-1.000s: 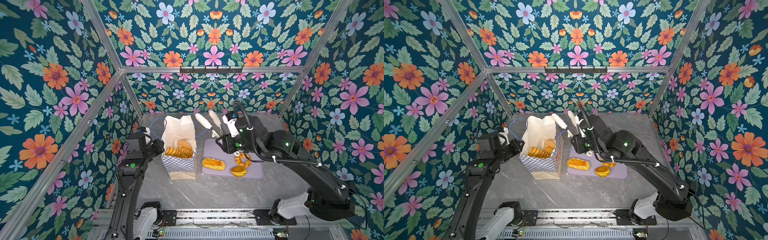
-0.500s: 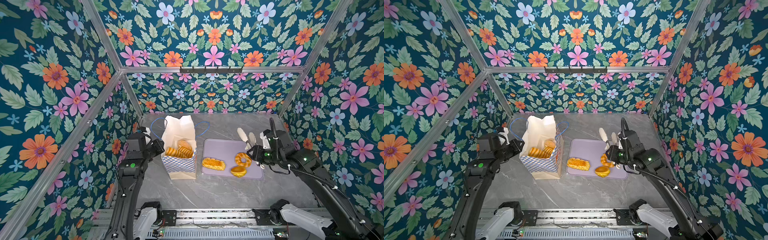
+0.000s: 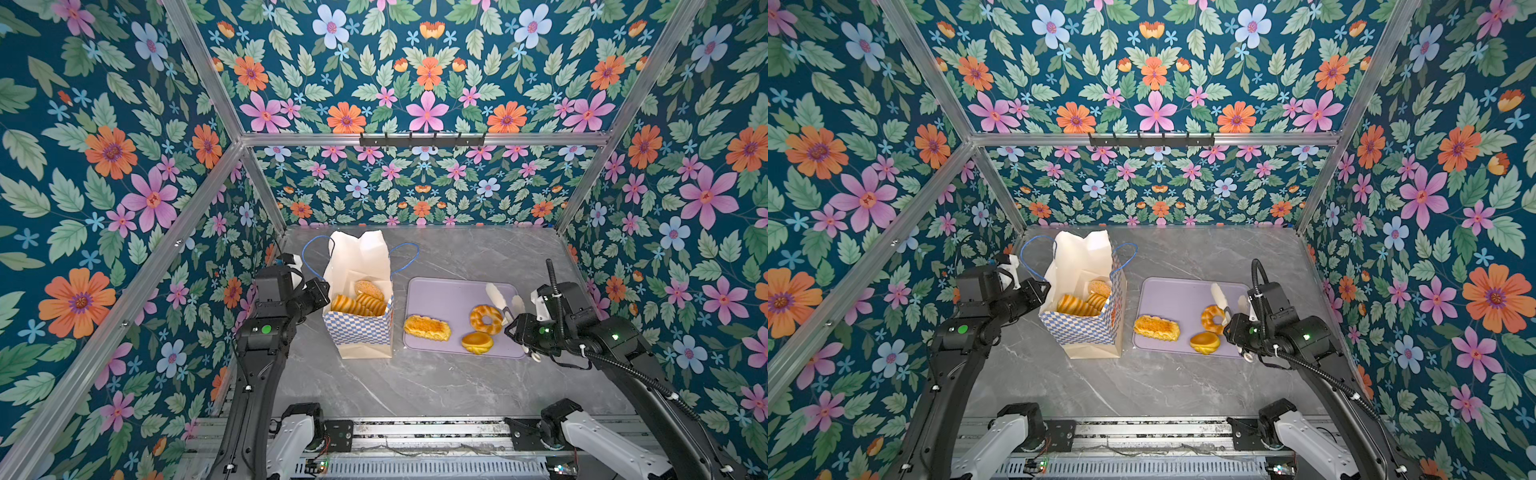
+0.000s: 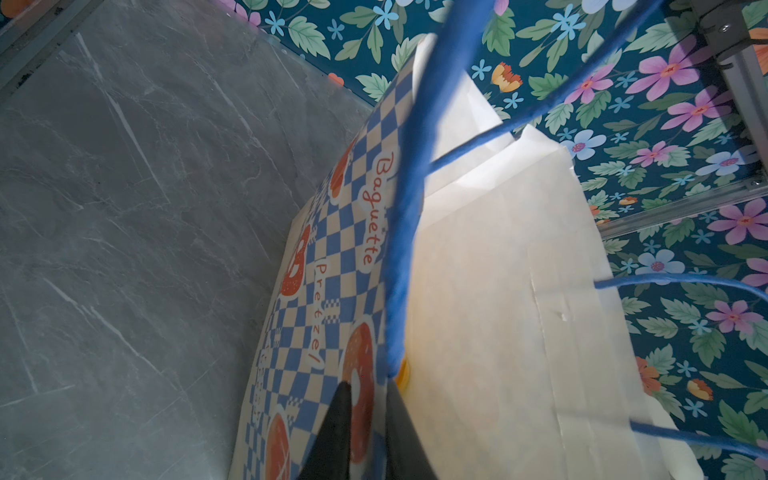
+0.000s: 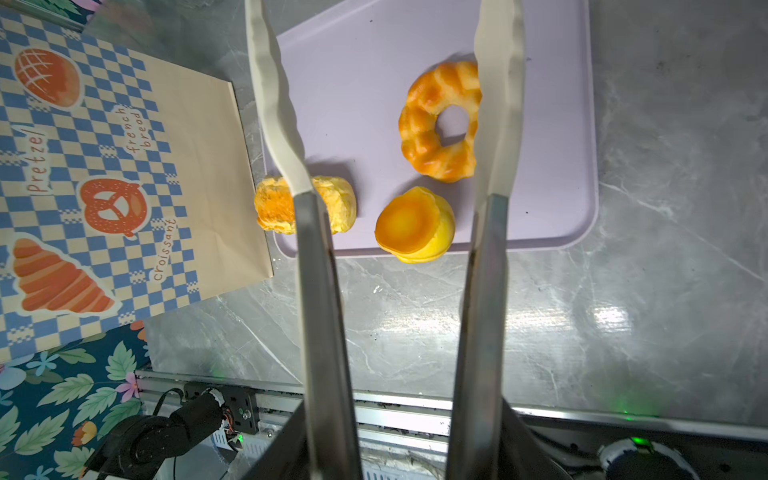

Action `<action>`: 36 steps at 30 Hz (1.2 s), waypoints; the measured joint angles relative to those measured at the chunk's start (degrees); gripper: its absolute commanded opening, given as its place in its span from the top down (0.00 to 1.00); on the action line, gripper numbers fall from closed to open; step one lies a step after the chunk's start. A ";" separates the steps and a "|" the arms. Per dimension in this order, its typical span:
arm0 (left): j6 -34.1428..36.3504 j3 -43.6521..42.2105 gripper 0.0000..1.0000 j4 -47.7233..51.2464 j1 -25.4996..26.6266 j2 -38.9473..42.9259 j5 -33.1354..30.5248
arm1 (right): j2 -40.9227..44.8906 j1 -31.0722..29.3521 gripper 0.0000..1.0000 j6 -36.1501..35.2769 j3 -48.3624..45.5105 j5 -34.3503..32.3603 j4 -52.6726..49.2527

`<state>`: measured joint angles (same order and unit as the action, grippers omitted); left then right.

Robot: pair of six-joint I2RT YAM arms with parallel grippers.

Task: Place the fake bread into the paper bag
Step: 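Swing the empty tongs with the right gripper back over the tray, then lower the tongs onto the yellow tart near the tray's near edge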

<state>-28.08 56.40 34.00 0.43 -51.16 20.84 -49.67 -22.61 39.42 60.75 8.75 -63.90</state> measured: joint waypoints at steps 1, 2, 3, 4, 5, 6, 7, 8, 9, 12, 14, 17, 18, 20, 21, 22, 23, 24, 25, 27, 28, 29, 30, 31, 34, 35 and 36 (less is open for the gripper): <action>0.02 0.00 0.83 -0.04 0.00 0.00 0.02 | 0.35 0.02 0.48 0.02 -0.35 0.00 -0.44; 0.04 0.00 0.83 -0.09 0.00 0.00 0.04 | 0.61 0.02 0.48 0.15 -0.59 -0.02 -0.87; 0.04 0.00 0.83 -0.11 0.00 0.00 0.04 | 0.96 0.04 0.48 0.55 -0.90 0.00 -1.33; 0.09 0.00 0.83 -0.13 0.00 0.00 0.07 | 1.27 0.07 0.48 0.66 -1.18 -0.02 -1.75; 0.17 0.00 0.83 -0.15 0.00 0.00 0.09 | 1.55 0.07 0.47 0.68 -1.40 -0.04 -2.05; 0.20 0.00 0.83 -0.17 0.00 0.00 0.11 | 1.90 0.07 0.47 0.74 -1.64 -0.04 -2.43; 0.22 0.00 0.83 -0.17 0.00 0.00 0.17 | 2.23 0.07 0.47 0.87 -1.77 -0.04 -2.75; 0.24 0.00 0.83 -0.20 0.00 0.00 0.20 | 2.47 0.07 0.46 0.90 -1.86 -0.04 -2.99; 0.28 0.00 0.83 -0.20 0.00 0.00 0.22 | 2.73 0.07 0.46 0.96 -2.01 -0.04 -3.37; 0.50 0.00 0.83 -0.22 0.00 0.00 0.24 | 3.50 0.07 0.46 1.22 -3.13 -0.04 -4.07; 0.66 -0.04 0.83 -0.24 0.00 0.00 0.26 | 3.72 0.07 0.47 1.57 -4.33 0.02 -4.07; 0.72 -0.31 0.83 -0.52 0.00 0.17 0.33 | 4.35 0.07 0.48 2.40 -6.58 1.31 -3.91; 1.03 -0.39 0.83 -0.63 0.00 0.26 0.37 | 4.76 0.07 0.48 2.71 -7.32 1.97 -3.91; 1.07 -0.57 0.83 -0.70 0.00 0.42 0.44 | 5.27 0.07 0.49 3.43 -8.66 3.34 -3.67; 1.07 -0.59 0.83 -0.81 0.00 0.42 0.44 | 5.42 0.07 0.49 3.69 -9.22 3.87 -3.48; 1.07 -0.59 0.83 -0.90 0.00 0.42 0.44 | 5.57 0.07 0.49 3.93 -10.01 4.72 -3.26; 1.07 -0.59 0.83 -0.92 0.00 0.42 0.44 | 5.64 0.07 0.49 4.15 -10.69 5.46 -3.06; 1.07 -0.59 0.83 -0.94 0.00 0.42 0.44 | 5.75 0.07 0.49 4.61 -11.43 6.36 -2.80; 1.07 -0.59 0.83 -0.96 0.00 0.42 0.44 | 5.90 0.07 0.49 5.03 -11.98 6.97 -2.60; 1.07 -0.59 0.83 -0.96 0.00 0.42 0.44 | 6.32 0.07 0.49 5.38 -12.55 7.82 -2.47; 1.07 -0.59 0.83 -0.98 0.00 0.42 0.44 | 6.38 0.07 0.49 5.42 -12.76 8.35 -2.36; 1.07 -0.59 0.83 -0.98 0.00 0.39 0.44 | 6.56 0.07 0.50 5.46 -13.09 8.87 -2.16; 1.07 -0.59 0.83 -0.98 0.00 0.37 0.44 | 6.67 0.07 0.50 5.60 -13.42 9.29 -2.05; 1.07 -0.59 0.83 -0.98 0.00 0.35 0.44 | 6.67 0.07 0.51 5.62 -13.88 9.88 -1.88; 1.07 -0.59 0.83 -0.98 0.00 0.26 0.44 | 6.69 -0.02 0.52 5.84 -14.99 11.37 -1.86; 1.07 -0.59 0.83 -0.98 0.00 0.24 0.42 | 6.71 -0.04 0.53 5.88 -15.30 11.80 -1.81; 1.07 -0.59 0.83 -0.98 0.00 0.24 0.42 | 6.71 -0.04 0.53 5.90 -15.65 12.28 -1.70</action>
<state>-27.00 55.81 33.01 0.43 -50.92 21.26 -42.96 -22.65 45.32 45.10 21.04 -65.60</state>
